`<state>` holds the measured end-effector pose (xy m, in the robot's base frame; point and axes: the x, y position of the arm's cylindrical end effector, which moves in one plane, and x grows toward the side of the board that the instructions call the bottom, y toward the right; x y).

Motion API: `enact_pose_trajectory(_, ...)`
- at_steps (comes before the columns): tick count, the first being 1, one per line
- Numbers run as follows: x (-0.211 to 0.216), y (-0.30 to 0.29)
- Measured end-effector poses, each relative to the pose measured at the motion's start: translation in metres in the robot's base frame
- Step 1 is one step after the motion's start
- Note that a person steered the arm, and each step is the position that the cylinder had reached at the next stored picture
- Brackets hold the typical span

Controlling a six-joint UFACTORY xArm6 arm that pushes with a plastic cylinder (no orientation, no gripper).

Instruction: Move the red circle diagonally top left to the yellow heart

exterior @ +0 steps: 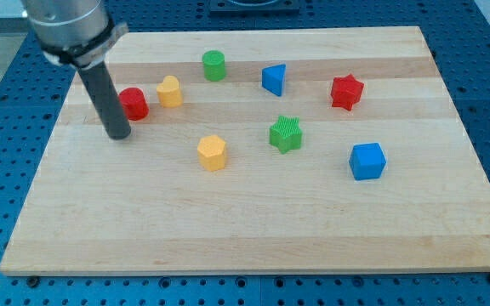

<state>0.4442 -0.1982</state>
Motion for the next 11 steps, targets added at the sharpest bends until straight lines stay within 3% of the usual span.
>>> enact_pose_trajectory(1, 0.02, 0.03)
enact_pose_trajectory(4, -0.053, 0.034)
enact_pose_trajectory(6, -0.083, -0.008)
enact_pose_trajectory(8, -0.064, -0.042)
enact_pose_trajectory(9, -0.079, -0.045)
enact_pose_trajectory(11, -0.087, -0.02)
